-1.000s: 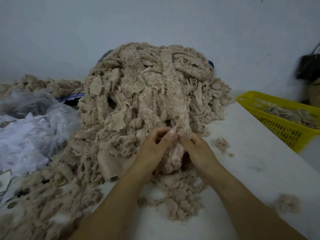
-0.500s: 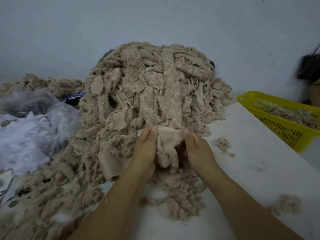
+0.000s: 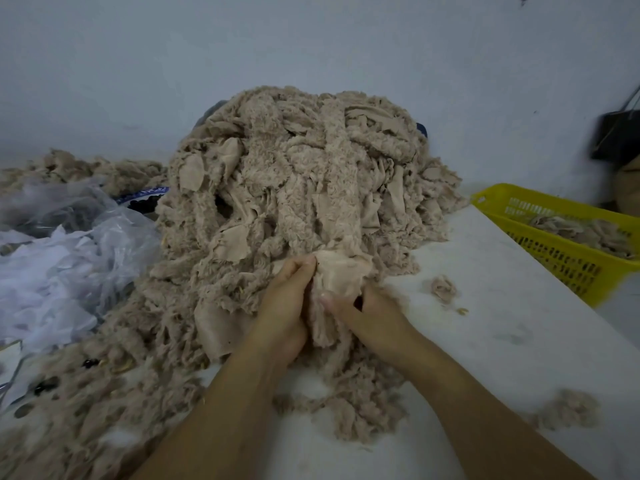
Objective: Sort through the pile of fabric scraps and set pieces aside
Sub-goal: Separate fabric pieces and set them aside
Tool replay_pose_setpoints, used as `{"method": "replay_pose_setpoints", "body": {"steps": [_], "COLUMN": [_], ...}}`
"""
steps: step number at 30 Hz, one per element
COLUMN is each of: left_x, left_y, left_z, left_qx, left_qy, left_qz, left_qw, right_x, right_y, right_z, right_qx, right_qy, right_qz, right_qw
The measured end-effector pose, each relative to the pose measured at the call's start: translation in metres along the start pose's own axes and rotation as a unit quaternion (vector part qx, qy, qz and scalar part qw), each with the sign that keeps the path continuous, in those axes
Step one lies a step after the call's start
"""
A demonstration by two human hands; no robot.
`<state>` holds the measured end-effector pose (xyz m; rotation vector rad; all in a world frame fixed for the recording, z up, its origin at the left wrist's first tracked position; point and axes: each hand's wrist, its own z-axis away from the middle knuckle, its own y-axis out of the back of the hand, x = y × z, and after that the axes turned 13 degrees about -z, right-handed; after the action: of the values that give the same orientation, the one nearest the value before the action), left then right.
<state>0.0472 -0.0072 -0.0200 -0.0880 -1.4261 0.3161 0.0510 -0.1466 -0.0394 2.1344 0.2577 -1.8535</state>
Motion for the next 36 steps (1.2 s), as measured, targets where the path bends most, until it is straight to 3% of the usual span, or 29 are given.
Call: {"method": "replay_pose_setpoints", "body": {"steps": [3, 5, 12, 25, 30, 36], "left_x": [0.004, 0.003, -0.005, 0.002, 0.001, -0.006], "left_y": [0.003, 0.003, -0.003, 0.005, 0.004, -0.007], "left_z": [-0.001, -0.002, 0.006, 0.003, 0.006, 0.007], "left_qx": [-0.020, -0.031, -0.178, -0.109, -0.254, -0.136], "left_qy": [-0.006, -0.003, -0.012, 0.017, 0.028, 0.005], "left_qz": [0.032, 0.032, -0.128, -0.114, -0.097, -0.099], "left_qw": [0.999, 0.999, 0.976, 0.987, 0.962, 0.986], "right_x": [0.002, 0.001, 0.001, -0.011, -0.008, -0.005], "right_y": [0.008, 0.013, 0.010, 0.020, 0.020, 0.006], "right_z": [-0.004, -0.005, -0.007, -0.005, -0.004, -0.004], "right_qx": [0.047, 0.074, 0.106, 0.169, 0.149, 0.102], "right_qy": [-0.002, -0.032, 0.024, -0.028, -0.022, -0.022], "right_qz": [0.029, -0.012, -0.002, -0.156, -0.153, -0.075], "right_qw": [0.998, 0.997, 0.994, 0.973, 0.977, 0.992]}}
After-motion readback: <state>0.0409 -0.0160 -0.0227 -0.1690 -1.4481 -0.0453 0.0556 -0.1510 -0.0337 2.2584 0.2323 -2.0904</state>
